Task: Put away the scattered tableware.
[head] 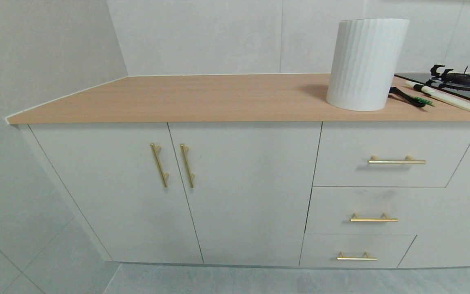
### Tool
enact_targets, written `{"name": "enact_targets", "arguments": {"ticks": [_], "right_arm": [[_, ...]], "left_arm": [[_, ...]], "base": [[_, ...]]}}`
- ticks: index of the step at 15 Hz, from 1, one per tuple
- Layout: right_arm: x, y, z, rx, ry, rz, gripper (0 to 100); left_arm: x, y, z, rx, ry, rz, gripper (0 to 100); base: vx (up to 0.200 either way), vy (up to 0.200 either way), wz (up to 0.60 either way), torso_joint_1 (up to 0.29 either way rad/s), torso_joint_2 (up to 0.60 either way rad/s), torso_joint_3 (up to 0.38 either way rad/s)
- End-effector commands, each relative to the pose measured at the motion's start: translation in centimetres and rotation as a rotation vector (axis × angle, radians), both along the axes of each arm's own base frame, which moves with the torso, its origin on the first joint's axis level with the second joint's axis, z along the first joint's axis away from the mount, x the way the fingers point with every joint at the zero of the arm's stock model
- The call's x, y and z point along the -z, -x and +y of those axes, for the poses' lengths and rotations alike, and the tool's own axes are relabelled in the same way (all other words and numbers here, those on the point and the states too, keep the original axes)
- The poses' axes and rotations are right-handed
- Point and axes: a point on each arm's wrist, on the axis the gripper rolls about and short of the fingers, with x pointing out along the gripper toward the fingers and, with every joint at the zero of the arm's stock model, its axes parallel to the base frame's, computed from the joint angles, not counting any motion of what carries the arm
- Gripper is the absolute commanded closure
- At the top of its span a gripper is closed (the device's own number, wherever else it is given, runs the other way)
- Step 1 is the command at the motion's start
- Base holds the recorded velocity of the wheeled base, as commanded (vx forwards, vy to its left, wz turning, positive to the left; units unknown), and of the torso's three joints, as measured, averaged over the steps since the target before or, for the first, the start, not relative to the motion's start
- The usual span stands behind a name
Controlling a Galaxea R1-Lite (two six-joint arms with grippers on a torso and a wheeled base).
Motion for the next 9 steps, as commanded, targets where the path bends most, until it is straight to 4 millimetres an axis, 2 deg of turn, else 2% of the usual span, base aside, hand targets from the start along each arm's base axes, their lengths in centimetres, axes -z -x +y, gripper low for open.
{"name": "enact_targets", "arguments": {"ticks": [1, 6, 9], "right_arm": [[0.0, -0.02, 0.0, 0.0, 0.001, 0.002, 0], [0.0, -0.02, 0.0, 0.0, -0.001, 0.002, 0], [0.0, -0.02, 0.0, 0.0, 0.001, 0.002, 0]], "left_arm": [[-0.01, 0.0, 0.0, 0.0, 0.0, -0.001, 0], [-0.01, 0.0, 0.0, 0.0, 0.0, -0.001, 0], [-0.02, 0.0, 0.0, 0.0, 0.0, -0.002, 0]], "base": [[0.0, -0.2, 0.0, 0.007, 0.0, 0.002], [0.0, -0.2, 0.0, 0.001, 0.01, 0.004], [0.0, 0.0, 0.0, 0.0, 0.0, 0.0]]}}
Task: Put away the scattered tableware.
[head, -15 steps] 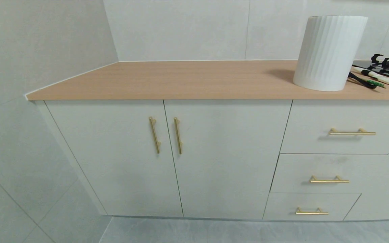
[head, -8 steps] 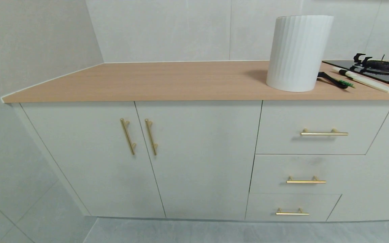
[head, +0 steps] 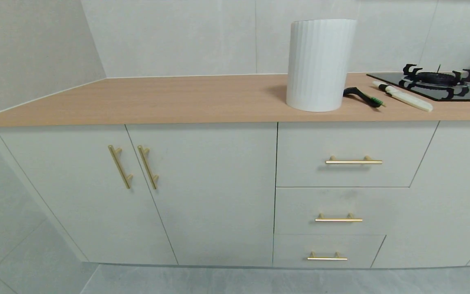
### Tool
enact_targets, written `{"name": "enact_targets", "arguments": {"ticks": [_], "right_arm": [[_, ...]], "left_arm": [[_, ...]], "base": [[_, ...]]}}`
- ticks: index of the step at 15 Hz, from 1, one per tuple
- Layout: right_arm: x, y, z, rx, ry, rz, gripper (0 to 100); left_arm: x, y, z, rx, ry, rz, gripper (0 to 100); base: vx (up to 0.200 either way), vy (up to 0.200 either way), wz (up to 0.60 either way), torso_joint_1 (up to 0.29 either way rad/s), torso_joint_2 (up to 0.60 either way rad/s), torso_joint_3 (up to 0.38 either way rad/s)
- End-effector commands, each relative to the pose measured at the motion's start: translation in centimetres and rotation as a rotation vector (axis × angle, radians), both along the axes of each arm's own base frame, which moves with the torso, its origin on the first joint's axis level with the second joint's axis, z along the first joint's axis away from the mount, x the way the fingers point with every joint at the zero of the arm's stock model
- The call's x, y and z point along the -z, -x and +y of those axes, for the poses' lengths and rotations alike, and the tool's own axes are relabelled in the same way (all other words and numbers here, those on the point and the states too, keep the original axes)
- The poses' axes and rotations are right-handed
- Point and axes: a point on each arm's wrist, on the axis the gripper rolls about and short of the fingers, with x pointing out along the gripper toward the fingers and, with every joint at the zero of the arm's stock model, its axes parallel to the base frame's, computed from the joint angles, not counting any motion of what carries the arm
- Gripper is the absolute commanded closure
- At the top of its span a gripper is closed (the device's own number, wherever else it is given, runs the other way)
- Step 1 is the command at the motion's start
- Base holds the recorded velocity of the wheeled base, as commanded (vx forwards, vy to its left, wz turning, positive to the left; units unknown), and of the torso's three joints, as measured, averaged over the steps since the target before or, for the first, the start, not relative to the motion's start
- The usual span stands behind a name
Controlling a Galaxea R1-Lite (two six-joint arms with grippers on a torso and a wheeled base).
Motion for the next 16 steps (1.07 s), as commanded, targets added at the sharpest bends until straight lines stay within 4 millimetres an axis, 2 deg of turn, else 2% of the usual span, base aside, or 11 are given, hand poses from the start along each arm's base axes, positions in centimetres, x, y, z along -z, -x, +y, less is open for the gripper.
{"name": "enact_targets", "arguments": {"ticks": [1, 10, 11, 12, 13, 15, 16], "right_arm": [[0.0, 0.0, 0.0, 0.0, 0.001, 0.001, 0], [0.0, 0.0, 0.0, -0.008, 0.004, -0.004, 0], [-3.0, 0.6, 0.0, -0.047, -0.034, -0.087, 0], [-5.0, 0.7, 0.0, -0.099, -0.093, -0.082, 0], [-5.3, 0.2, 0.1, -0.134, -0.088, -0.034, 0], [-5.7, -3.2, 0.5, -0.306, -0.078, 0.242, 0], [-5.9, -5.1, 0.8, -0.322, -0.081, 0.36, 0]], "left_arm": [[0.0, 0.0, 0.0, 0.0, 0.0, 0.0, 0], [0.0, 0.0, 0.0, 0.001, 0.0, 0.0, 0], [0.0, 0.0, 0.0, 0.0, 0.0, 0.0, 0], [0.0, 0.0, 0.0, 0.0, 0.0, 0.0, 0], [0.0, 0.0, 0.0, 0.0, 0.0, 0.0, 0], [0.0, 0.0, 0.0, -0.002, 0.0, 0.0, 0], [0.0, 0.0, 0.0, 0.001, 0.0, 0.0, 0]], "base": [[0.0, 0.0, 0.0, 0.0, 0.0, 0.0], [0.0, 0.0, 0.0, 0.0, 0.0, 0.0], [0.0, 0.0, 0.0, 0.0, 0.0, 0.0], [0.0, 0.0, 0.0, 0.0, 0.0, 0.0], [0.0, 0.0, 0.0, 0.0, 0.0, 0.0], [0.0, 0.0, 0.0, 0.0, 0.0, 0.0], [0.0, 0.0, 0.0, 0.0, 0.0, 0.0]]}}
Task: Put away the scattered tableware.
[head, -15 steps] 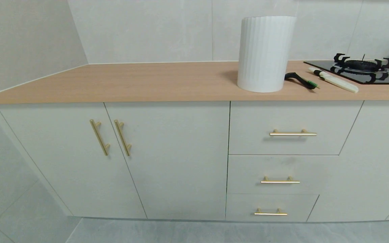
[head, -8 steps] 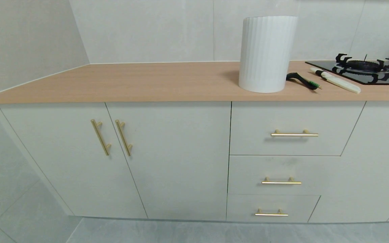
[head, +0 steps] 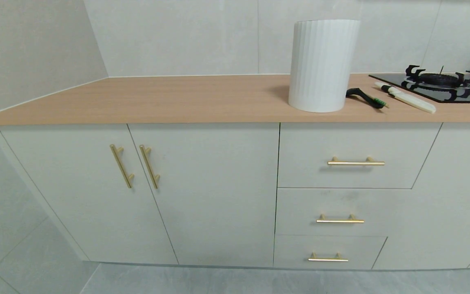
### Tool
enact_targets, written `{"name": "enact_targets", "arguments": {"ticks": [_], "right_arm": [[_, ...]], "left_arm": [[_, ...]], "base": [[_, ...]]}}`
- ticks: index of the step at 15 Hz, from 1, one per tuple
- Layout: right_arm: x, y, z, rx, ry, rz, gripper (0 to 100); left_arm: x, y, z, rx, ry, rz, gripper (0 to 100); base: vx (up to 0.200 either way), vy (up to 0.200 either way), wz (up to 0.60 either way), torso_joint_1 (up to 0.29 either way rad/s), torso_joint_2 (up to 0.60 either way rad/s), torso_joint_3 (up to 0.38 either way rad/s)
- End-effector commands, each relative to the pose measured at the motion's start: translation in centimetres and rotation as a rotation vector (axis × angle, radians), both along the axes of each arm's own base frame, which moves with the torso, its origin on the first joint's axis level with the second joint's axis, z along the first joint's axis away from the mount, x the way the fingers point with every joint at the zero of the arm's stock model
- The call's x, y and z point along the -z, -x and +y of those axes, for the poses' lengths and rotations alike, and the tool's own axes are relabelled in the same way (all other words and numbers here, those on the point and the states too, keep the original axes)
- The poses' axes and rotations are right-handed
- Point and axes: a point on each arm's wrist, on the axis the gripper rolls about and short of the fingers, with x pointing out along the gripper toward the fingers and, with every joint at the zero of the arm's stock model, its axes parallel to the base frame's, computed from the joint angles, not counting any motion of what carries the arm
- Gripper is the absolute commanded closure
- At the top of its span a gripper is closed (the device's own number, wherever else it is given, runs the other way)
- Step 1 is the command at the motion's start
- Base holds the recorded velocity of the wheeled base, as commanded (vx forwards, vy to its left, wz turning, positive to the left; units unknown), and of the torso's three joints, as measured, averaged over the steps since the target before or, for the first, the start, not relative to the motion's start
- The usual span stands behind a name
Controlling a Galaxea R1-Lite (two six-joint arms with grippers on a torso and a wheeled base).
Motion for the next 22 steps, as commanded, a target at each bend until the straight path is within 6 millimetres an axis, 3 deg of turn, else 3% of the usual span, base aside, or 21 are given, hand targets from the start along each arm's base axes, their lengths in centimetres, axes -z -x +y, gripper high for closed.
{"name": "enact_targets", "arguments": {"ticks": [1, 2, 5, 8, 9, 10, 13, 16, 20, 22], "right_arm": [[-1.2, -5.6, 0.8, -0.139, 0.02, 0.361, 0], [-2.0, -9.3, 1.3, -0.145, 0.029, 0.468, 0], [-1.7, -17.2, 2.7, -0.157, 0.041, 0.581, 0], [0.7, -23.4, 3.6, -0.145, 0.045, 0.641, 0], [1.0, -24.0, 3.6, -0.142, 0.045, 0.646, 0], [2.7, -26.2, 3.8, -0.13, 0.046, 0.685, 0], [7.0, -29.3, 4.3, -0.041, 0.082, 0.707, 0], [11.2, -30.7, 5.0, 0.018, 0.11, 0.68, 0], [14.9, -32.7, 5.3, 0.092, 0.066, 0.551, 0], [15.7, -33.2, 5.3, 0.108, 0.065, 0.524, 0]], "left_arm": [[0.0, 0.0, 0.0, 0.0, 0.0, 0.0, 0], [0.0, 0.0, 0.0, 0.0, 0.0, 0.0, 0], [0.0, 0.0, 0.0, 0.0, 0.0, 0.0, 0], [0.0, 0.0, 0.0, 0.0, 0.0, 0.0, 0], [0.0, 0.0, 0.0, 0.0, 0.0, 0.0, 0], [0.0, 0.0, 0.0, 0.0, 0.0, 0.0, 0], [0.0, 0.0, 0.0, 0.0, 0.0, 0.0, 0], [0.0, 0.0, 0.0, -0.002, 0.0, -0.002, 0], [0.0, 0.0, 0.0, 0.0, 0.0, -0.002, 0], [0.0, 0.0, 0.0, 0.0, 0.0, 0.0, 0]], "base": [[0.0, 0.0, 0.0, 0.0, 0.0, 0.0], [0.0, 0.0, 0.0, 0.0, 0.0, 0.0], [0.0, 0.0, 0.0, 0.0, 0.0, 0.0], [0.0, 0.0, 0.0, 0.0, 0.0, 0.0], [0.0, 0.0, 0.0, 0.0, 0.0, 0.0], [0.0, 0.0, 0.0, 0.0, 0.0, 0.0], [0.0, 0.0, 0.0, 0.0, 0.0, 0.0], [0.0, 0.0, 0.0, 0.0, 0.0, 0.0], [0.0, 0.0, 0.0, 0.0, 0.0, 0.0], [0.0, 0.0, 0.0, 0.0, 0.0, 0.0]]}}
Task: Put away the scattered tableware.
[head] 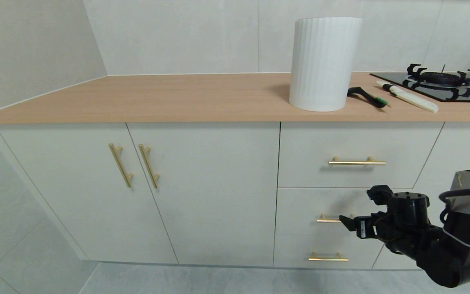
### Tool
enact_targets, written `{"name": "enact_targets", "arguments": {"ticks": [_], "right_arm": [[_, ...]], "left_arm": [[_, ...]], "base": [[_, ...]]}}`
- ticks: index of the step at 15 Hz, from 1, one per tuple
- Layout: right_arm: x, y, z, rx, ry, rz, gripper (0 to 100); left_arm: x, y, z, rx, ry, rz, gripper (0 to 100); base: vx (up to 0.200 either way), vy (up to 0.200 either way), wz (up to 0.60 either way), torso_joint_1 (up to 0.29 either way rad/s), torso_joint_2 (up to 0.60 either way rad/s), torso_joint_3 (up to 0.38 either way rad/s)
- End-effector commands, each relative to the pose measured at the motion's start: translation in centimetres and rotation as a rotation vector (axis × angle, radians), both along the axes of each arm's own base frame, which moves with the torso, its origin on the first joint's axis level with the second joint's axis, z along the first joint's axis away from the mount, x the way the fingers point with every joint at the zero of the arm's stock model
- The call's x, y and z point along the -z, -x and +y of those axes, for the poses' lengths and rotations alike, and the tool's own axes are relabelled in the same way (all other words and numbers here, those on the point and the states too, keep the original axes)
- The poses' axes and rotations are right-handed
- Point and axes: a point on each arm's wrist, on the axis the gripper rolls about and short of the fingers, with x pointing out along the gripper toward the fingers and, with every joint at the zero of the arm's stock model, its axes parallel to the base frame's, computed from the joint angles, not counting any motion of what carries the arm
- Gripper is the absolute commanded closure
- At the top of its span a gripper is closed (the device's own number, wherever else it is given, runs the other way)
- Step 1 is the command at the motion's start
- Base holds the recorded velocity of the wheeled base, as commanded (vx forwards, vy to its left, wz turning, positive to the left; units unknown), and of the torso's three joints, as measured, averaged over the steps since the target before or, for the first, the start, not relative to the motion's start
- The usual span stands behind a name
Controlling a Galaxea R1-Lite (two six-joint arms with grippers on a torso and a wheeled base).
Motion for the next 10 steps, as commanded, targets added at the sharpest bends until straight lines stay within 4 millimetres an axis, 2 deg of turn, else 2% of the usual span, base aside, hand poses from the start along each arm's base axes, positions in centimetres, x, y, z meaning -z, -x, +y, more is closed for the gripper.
{"name": "enact_targets", "arguments": {"ticks": [1, 2, 5, 10], "right_arm": [[3.5, -1.1, 0.2, 0.031, 0.017, 0.049, 0], [3.6, -2.0, 0.3, 0.058, -0.001, 0.027, 0], [3.8, -3.1, 0.4, 0.082, -0.021, -0.001, 0], [4.9, -4.3, 0.5, 0.129, 0.003, -0.015, 0]], "left_arm": [[0.0, 0.0, 0.0, 0.001, 0.0, 0.0, 0], [0.0, 0.0, 0.0, 0.0, 0.0, 0.0, 0], [0.0, 0.0, 0.0, 0.001, 0.0, 0.0, 0], [0.0, 0.0, 0.0, 0.0, 0.0, 0.0, 0]], "base": [[0.0, 0.0, 0.0, 0.0, 0.0, 0.0], [0.0, 0.0, 0.0, 0.0, 0.0, 0.0], [0.0, 0.0, 0.0, 0.0, 0.0, 0.0], [0.0, 0.0, 0.0, 0.0, 0.0, 0.0]]}}
